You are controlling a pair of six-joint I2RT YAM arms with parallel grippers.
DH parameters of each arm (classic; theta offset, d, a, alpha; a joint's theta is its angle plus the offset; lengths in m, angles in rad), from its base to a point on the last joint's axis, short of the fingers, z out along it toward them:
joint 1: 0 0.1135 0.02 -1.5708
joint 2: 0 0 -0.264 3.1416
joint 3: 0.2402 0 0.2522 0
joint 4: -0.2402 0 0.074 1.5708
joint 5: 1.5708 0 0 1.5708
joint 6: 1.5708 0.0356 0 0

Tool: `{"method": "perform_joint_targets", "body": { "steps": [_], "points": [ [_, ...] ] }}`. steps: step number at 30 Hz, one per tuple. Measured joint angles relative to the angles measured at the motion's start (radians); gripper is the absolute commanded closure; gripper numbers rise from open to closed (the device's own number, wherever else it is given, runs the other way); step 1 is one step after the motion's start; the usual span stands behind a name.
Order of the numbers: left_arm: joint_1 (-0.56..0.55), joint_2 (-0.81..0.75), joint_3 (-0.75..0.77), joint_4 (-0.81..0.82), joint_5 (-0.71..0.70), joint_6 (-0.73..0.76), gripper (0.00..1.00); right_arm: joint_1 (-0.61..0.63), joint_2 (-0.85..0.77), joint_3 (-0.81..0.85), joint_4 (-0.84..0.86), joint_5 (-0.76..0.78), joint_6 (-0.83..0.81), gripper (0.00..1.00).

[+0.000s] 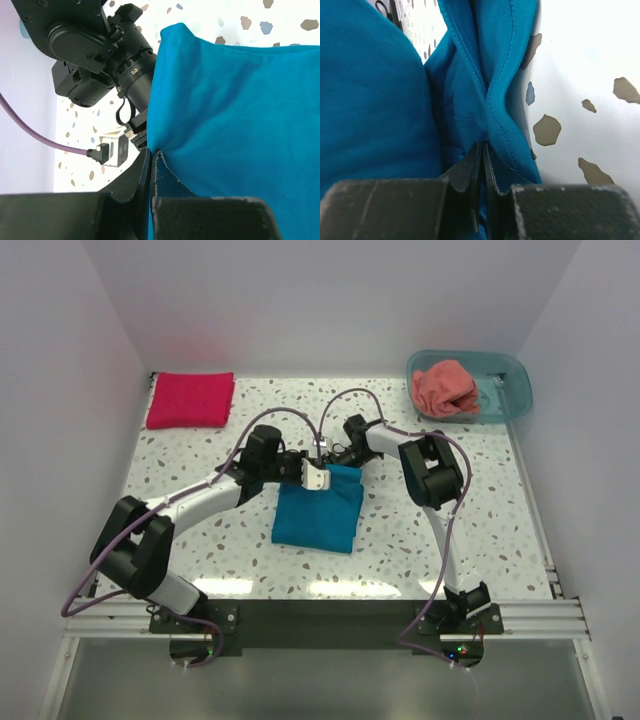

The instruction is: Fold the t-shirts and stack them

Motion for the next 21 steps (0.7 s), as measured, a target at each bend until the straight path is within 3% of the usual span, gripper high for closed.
{"method": "perform_joint_targets", "body": {
  "steps": [11,13,16,18,21],
  "points": [
    [0.0,-0.011,-0.108,0.115,-0.011,0.059,1.0,0.0,0.0,0.083,-0.055,0.077,-0.04,0.84],
    [0.0,-0.031,-0.161,0.158,-0.012,0.076,0.92,0.0,0.0,0.102,-0.068,0.096,-0.058,0.83],
    [0.0,-0.064,-0.233,0.218,-0.012,0.109,0.6,0.0,0.0,0.123,-0.095,0.121,-0.085,0.81],
    [0.0,-0.082,-0.265,0.252,-0.012,0.127,0.53,0.0,0.0,0.135,-0.112,0.137,-0.098,0.8],
    [0.0,-0.119,-0.301,0.299,-0.012,0.143,0.5,0.0,0.0,0.16,-0.134,0.156,-0.114,0.8]
  ]
}}
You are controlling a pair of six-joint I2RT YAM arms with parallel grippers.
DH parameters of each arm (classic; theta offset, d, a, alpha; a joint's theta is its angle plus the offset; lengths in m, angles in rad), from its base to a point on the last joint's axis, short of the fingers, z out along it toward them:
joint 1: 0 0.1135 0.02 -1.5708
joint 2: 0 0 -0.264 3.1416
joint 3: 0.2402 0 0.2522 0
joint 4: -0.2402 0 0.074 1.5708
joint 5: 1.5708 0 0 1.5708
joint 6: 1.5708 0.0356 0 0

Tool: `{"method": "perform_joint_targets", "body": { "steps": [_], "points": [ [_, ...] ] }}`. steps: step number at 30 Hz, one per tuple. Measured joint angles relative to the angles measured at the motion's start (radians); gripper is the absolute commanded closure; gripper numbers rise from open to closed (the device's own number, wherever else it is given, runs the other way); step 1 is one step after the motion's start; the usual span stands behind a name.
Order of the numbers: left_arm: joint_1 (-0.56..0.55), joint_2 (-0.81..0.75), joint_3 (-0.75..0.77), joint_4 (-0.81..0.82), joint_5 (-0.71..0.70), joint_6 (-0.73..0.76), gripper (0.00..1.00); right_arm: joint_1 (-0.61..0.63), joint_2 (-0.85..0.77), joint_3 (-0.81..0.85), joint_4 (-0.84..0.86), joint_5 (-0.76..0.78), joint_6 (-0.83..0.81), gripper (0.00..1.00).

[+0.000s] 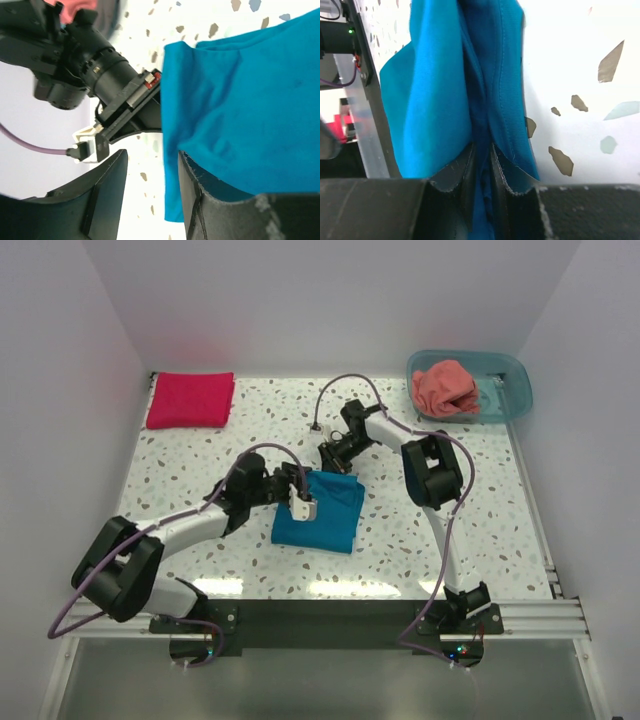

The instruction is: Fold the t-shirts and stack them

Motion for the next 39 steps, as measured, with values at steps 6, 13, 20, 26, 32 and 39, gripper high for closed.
{"method": "perform_joint_targets", "body": {
  "steps": [6,13,20,26,32,39],
  "points": [
    [0.0,-0.119,-0.032,0.013,0.002,0.015,0.49,0.0,0.0,0.085,-0.045,0.044,-0.032,0.76],
    [0.013,-0.195,0.032,-0.164,0.0,-0.09,0.33,-0.029,-0.012,0.227,-0.073,0.126,-0.068,0.41],
    [0.217,0.109,0.57,-0.652,0.148,-0.304,0.23,-0.144,-0.105,0.218,-0.095,0.175,-0.098,0.27],
    [0.333,0.485,0.951,-1.023,0.314,-0.354,0.28,-0.195,-0.23,0.008,-0.076,0.193,-0.08,0.34],
    [0.338,0.673,0.998,-1.199,0.341,-0.409,0.3,-0.163,-0.226,-0.089,-0.036,0.235,-0.01,0.39],
    [0.338,0.692,0.997,-1.206,0.325,-0.475,0.32,-0.146,-0.222,-0.111,-0.008,0.267,0.02,0.4]
  ]
}}
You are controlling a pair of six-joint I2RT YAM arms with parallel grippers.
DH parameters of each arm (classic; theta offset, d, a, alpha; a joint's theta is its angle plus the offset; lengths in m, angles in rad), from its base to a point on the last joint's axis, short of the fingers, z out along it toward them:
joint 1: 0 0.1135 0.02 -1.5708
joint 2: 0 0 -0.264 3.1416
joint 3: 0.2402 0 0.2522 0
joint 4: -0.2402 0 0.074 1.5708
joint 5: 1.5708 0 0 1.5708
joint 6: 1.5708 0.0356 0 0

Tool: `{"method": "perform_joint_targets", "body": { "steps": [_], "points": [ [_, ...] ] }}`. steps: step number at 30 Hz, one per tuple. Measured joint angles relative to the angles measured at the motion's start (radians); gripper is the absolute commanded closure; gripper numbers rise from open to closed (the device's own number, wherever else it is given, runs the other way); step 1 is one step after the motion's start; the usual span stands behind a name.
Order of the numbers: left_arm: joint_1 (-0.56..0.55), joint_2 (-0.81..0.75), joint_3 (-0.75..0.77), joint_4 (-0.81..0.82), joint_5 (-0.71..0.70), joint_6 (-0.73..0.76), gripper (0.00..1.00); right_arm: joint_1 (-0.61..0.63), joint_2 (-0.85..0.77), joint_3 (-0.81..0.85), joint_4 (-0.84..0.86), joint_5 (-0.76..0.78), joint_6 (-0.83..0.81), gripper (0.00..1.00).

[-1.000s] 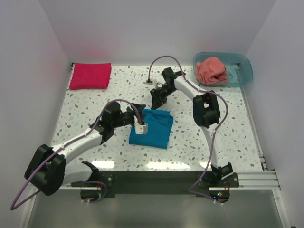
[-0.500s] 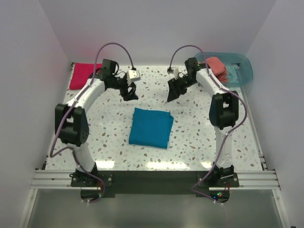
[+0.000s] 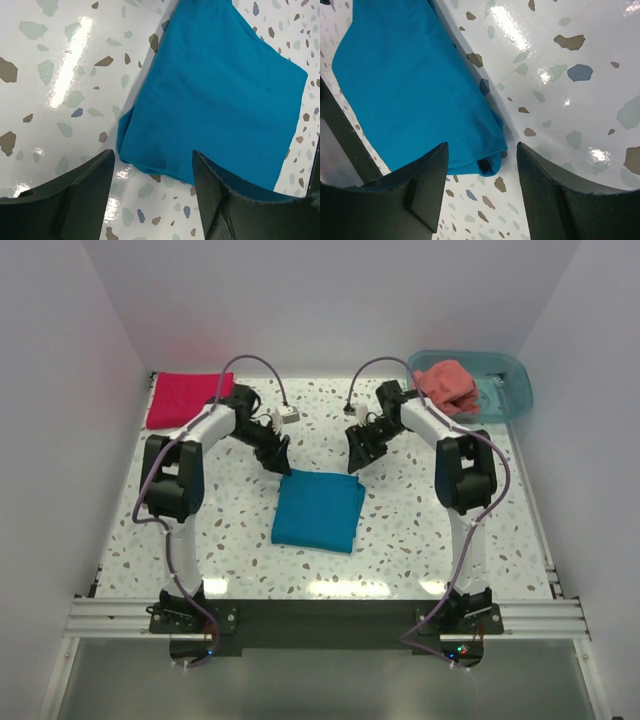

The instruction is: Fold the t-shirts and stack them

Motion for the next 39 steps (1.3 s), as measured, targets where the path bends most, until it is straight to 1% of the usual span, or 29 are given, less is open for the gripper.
{"method": "perform_joint_targets", "body": {
  "steps": [2,5,7,10,11,13,14,16,17,19,20,22,23,24,28,33,36,39],
  "points": [
    [0.0,0.0,-0.003,0.006,-0.011,-0.015,0.33,0.003,0.008,-0.006,0.007,0.011,0.005,0.41],
    [0.0,0.0,-0.021,0.04,-0.034,-0.05,0.36,0.006,0.023,-0.014,0.012,0.034,0.009,0.46],
    [0.0,0.0,-0.035,0.064,-0.063,-0.08,0.38,0.008,0.034,-0.014,0.014,0.045,0.011,0.48],
    [0.0,0.009,-0.035,0.091,-0.094,-0.115,0.43,0.01,0.052,-0.014,0.014,0.056,0.013,0.56],
    [0.0,0.013,-0.035,0.097,-0.1,-0.124,0.46,0.01,0.056,-0.014,0.014,0.058,0.014,0.62],
    [0.0,0.021,-0.035,0.104,-0.108,-0.137,0.49,0.01,0.06,-0.014,0.013,0.058,0.013,0.67],
    [0.0,0.024,-0.035,0.106,-0.11,-0.14,0.51,0.01,0.06,-0.014,0.011,0.057,0.014,0.73],
    [0.0,0.027,-0.034,0.105,-0.109,-0.141,0.59,0.01,0.06,-0.014,0.008,0.053,0.009,0.8],
    [0.0,0.03,-0.034,0.104,-0.105,-0.14,0.66,0.01,0.06,-0.014,0.005,0.053,0.006,0.87],
    [0.0,0.034,-0.034,0.098,-0.091,-0.139,0.72,0.01,0.06,-0.014,-0.001,0.048,0.001,0.94],
    [0.0,0.035,-0.034,0.093,-0.085,-0.137,0.8,0.01,0.06,-0.014,-0.004,0.043,0.0,1.0],
    [0.0,0.036,-0.034,0.088,-0.069,-0.134,0.88,0.01,0.059,-0.014,-0.009,0.032,-0.003,1.0],
    [0.0,0.036,-0.034,0.089,-0.061,-0.132,0.95,0.01,0.058,-0.014,-0.012,0.027,-0.003,1.0],
    [0.0,0.036,-0.034,0.09,-0.054,-0.133,0.99,0.01,0.056,-0.014,-0.014,0.026,-0.003,1.0],
    [0.002,0.026,-0.049,0.113,-0.03,-0.135,1.0,0.009,0.024,-0.014,-0.036,0.024,-0.012,1.0],
    [0.025,-0.047,-0.108,0.162,-0.012,-0.157,1.0,0.0,-0.06,-0.018,-0.069,0.035,-0.047,1.0],
    [0.041,-0.082,-0.113,0.197,-0.006,-0.169,1.0,-0.014,-0.101,-0.018,-0.095,0.053,-0.079,1.0],
    [0.043,-0.094,-0.113,0.24,-0.011,-0.194,1.0,-0.026,-0.111,-0.03,-0.088,0.079,-0.096,1.0]
  ]
}}
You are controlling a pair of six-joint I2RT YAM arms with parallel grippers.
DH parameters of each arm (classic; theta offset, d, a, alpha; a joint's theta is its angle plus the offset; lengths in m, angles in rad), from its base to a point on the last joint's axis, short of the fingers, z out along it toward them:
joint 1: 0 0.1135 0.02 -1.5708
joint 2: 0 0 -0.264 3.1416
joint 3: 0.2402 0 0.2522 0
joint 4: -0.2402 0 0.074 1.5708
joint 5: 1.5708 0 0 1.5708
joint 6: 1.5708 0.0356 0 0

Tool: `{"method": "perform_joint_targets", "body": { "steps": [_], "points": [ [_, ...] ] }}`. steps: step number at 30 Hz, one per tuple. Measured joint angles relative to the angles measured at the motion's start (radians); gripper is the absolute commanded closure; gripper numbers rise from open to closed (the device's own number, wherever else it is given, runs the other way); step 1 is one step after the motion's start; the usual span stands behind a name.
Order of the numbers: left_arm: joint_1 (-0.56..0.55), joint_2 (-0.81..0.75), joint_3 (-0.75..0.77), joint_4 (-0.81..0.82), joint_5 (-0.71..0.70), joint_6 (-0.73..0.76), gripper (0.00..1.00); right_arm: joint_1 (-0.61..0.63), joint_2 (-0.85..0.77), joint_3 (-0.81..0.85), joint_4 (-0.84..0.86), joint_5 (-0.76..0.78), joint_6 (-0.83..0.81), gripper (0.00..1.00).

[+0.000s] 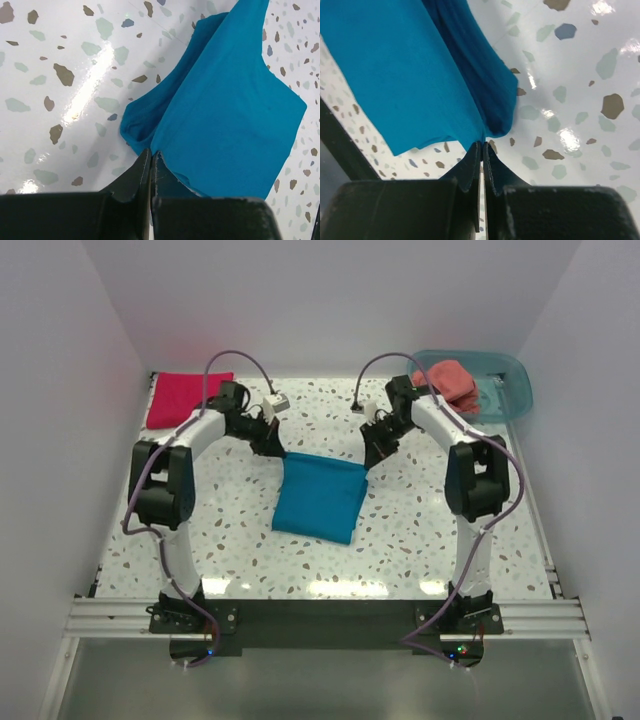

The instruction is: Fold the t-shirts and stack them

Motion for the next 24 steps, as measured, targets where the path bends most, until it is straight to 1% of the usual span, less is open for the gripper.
{"method": "perform_joint_targets", "body": {
  "steps": [5,9,13,17,18,19,20,21,22,23,24],
  "points": [
    [-0.004,0.027,0.004,0.069,-0.022,-0.063,1.0,-0.001,0.022,-0.031,0.063,0.089,-0.002,1.0],
    [-0.009,0.114,0.043,0.125,-0.053,-0.124,1.0,-0.001,0.082,-0.017,0.145,0.164,0.01,1.0],
    [-0.023,0.206,0.1,0.163,-0.089,-0.171,1.0,-0.002,0.164,0.043,0.197,0.224,0.026,1.0],
    [-0.029,0.232,0.118,0.193,-0.138,-0.216,0.99,0.0,0.212,0.133,0.229,0.269,0.03,1.0],
    [-0.03,0.232,0.125,0.199,-0.155,-0.227,0.93,0.0,0.22,0.15,0.241,0.277,0.031,0.98],
    [-0.03,0.232,0.131,0.208,-0.17,-0.235,0.8,0.001,0.227,0.163,0.25,0.284,0.032,0.84],
    [-0.03,0.232,0.135,0.215,-0.18,-0.235,0.72,0.001,0.232,0.174,0.26,0.29,0.04,0.76],
    [-0.029,0.232,0.14,0.22,-0.193,-0.238,0.64,0.001,0.233,0.177,0.27,0.298,0.042,0.71],
    [-0.026,0.228,0.14,0.226,-0.2,-0.244,0.53,0.001,0.232,0.178,0.272,0.309,0.043,0.61],
    [-0.022,0.222,0.137,0.228,-0.201,-0.252,0.5,-0.001,0.229,0.179,0.273,0.314,0.047,0.57],
    [-0.015,0.21,0.128,0.231,-0.198,-0.254,0.48,-0.004,0.22,0.173,0.278,0.314,0.052,0.55]
  ]
}}
